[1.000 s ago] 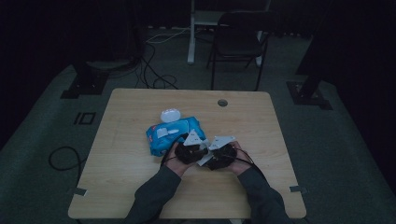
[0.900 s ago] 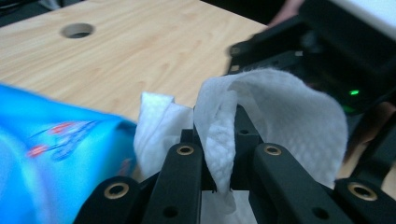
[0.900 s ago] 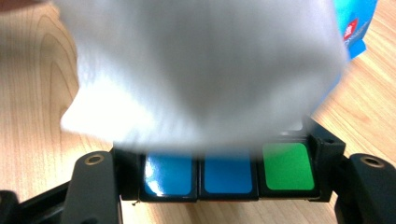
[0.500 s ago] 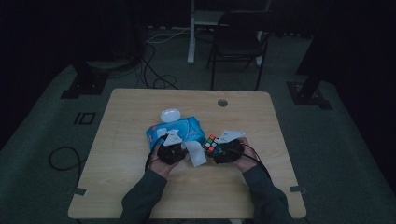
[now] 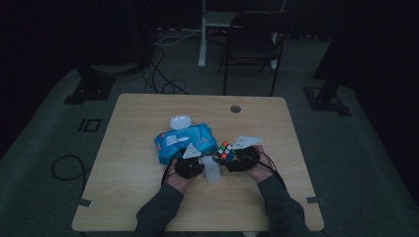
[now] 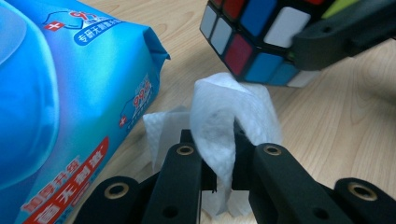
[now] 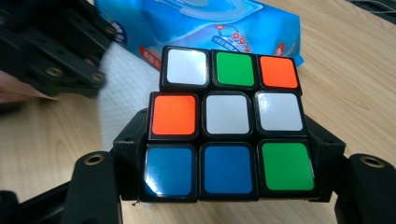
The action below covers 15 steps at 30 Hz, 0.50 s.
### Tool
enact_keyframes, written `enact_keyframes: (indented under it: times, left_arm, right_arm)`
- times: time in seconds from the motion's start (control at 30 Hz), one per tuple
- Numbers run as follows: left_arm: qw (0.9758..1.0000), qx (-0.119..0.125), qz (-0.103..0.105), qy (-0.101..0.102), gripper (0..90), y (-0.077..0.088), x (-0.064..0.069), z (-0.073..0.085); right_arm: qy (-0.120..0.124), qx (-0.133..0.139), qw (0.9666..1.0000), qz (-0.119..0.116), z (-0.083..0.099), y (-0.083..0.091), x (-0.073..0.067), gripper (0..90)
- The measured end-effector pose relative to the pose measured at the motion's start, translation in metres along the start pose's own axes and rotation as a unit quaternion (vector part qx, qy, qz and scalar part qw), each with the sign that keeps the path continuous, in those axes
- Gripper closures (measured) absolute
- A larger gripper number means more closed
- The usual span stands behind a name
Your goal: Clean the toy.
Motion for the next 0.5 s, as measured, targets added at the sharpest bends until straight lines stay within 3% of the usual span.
enact_keyframes:
  times: [0.2,0.5]
  left_arm:
    - [0.9999,0.006,0.011,-0.002,85.5,-0.005,0.007,-0.007]
    - [0.9990,0.027,0.034,0.015,85.7,-0.010,0.011,-0.010]
  right_arm:
    - [-0.002,0.009,0.9999,-0.014,-0.004,0.002,-0.004,34.6]
    - [-0.009,0.020,0.9993,-0.032,-0.010,0.006,-0.009,34.6]
Point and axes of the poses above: each handheld gripper's, and its own axes: y roughly backward along the jaws, z roughly out of its underside, x roughly to its right, the point moved 7 cm from there along -y, roughly forward along the jaws, and after that the axes turned 14 degrees about -x, right-handed, at the moved point
